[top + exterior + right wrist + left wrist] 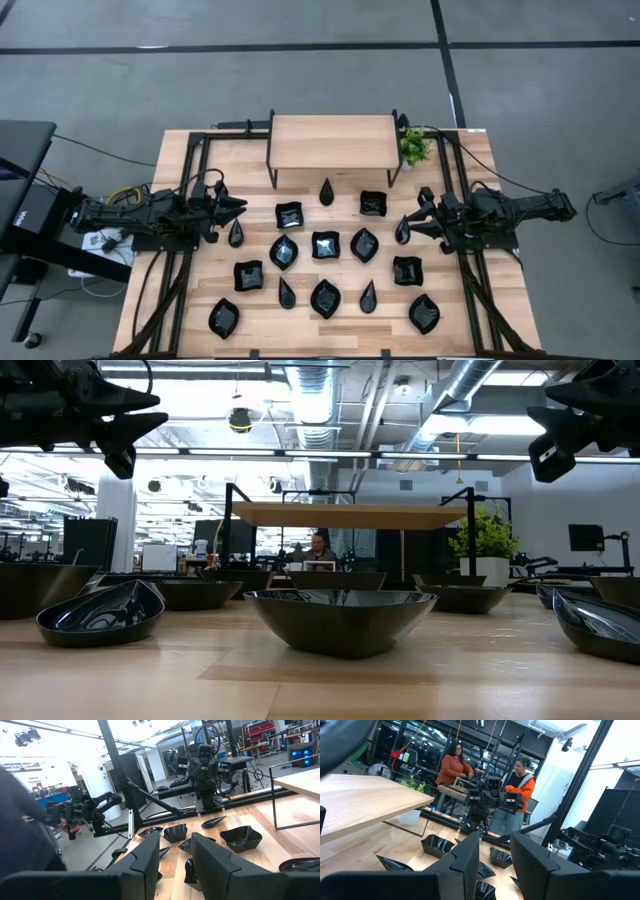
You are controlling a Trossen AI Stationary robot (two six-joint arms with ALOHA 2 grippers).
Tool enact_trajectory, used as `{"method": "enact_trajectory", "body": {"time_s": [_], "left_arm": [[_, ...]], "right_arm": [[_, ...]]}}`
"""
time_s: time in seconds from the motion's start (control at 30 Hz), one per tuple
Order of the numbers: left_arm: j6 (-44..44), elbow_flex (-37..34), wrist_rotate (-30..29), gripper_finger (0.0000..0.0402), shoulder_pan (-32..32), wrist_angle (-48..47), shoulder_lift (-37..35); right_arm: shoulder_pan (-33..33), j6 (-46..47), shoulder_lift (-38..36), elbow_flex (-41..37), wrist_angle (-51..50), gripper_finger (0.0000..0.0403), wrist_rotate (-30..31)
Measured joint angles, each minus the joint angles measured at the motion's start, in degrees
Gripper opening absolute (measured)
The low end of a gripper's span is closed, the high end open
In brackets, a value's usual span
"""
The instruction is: Pick & Place Mini shaped plates
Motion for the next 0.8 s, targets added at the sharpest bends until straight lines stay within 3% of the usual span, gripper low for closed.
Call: {"method": "enact_trajectory", "body": {"time_s": [0.6, 0.8], "left_arm": [[0.0, 0.0, 0.0, 0.0112, 0.0, 0.0, 0.0], [0.0, 0.0, 0.0, 0.0112, 0.0, 0.2, 0.0]], "right_arm": [[-0.2, 0.1, 0.0, 0.0, 1.1, 0.0108, 3.0], [-1.3, 8.7, 0.0, 1.4, 12.1, 0.0108, 6.5]]}}
